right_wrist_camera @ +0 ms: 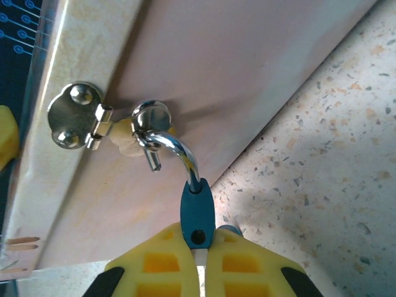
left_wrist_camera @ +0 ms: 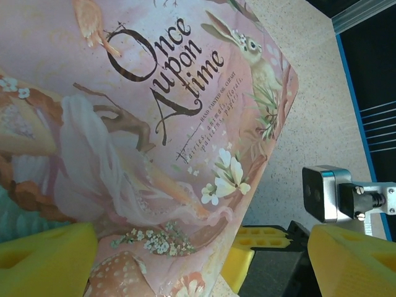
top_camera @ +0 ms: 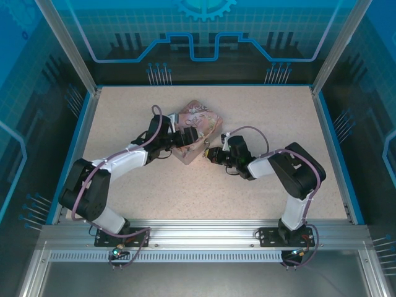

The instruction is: Unlock the padlock with the key

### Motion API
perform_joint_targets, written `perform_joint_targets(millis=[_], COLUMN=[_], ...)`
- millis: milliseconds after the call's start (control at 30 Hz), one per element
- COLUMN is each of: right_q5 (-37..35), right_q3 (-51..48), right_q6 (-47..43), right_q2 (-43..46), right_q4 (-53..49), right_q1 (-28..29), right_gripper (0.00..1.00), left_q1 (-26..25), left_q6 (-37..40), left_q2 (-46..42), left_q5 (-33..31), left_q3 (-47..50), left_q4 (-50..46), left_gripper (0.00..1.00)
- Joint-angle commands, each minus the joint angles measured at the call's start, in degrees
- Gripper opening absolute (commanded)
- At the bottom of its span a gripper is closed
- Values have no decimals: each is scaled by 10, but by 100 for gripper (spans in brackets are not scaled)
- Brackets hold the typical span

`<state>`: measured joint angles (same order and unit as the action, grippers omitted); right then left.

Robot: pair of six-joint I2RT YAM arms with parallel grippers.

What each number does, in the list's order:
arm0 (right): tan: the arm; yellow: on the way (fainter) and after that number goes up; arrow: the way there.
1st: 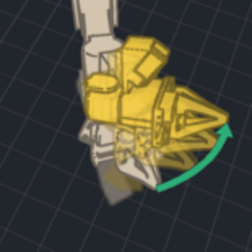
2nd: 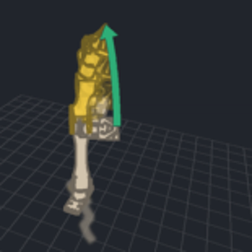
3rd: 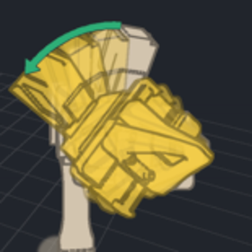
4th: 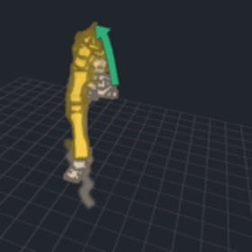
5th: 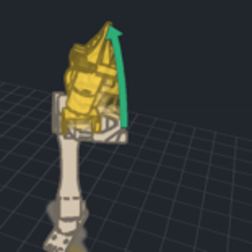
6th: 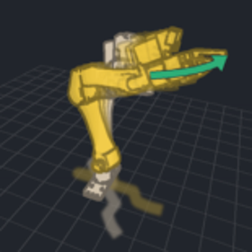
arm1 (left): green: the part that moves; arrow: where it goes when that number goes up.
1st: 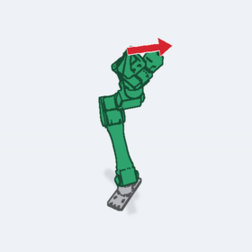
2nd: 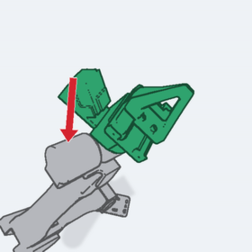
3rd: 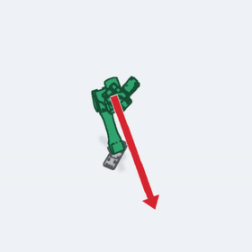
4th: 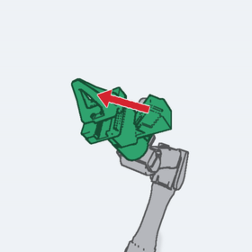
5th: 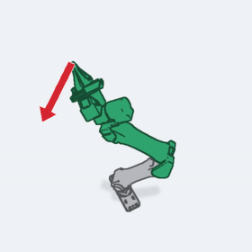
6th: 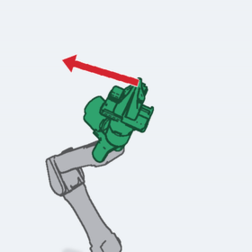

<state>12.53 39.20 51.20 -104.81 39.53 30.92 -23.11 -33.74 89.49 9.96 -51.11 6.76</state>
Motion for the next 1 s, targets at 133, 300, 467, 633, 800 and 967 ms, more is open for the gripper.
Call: perform_joint_targets(millis=[133,300,467,633,800,967], right_q5=[12,11,12,8,-9,-7], right_q3=[24,28,39,54,65,76], right_q6=[50,44,53,55,52,57], right_q2=[24,19,11,3,-6,-27], right_q4=[44,26,23,34,28,45], right_q1=[-30,-49,-61,-66,-71,-77], right_gripper=[0,0,0,0,0,0], left_q1=[-11,-14,-15,-18,-20,-20], left_q6=[28,43,48,49,54,54], left_q2=[61,75,83,87,86,86], left_q5=[-48,-59,-61,-63,-69,-67], left_q3=[14,9,11,14,10,11], left_q4=[-144,-156,-163,-165,-172,-173], left_gripper=[90,90,90,89,90,89])
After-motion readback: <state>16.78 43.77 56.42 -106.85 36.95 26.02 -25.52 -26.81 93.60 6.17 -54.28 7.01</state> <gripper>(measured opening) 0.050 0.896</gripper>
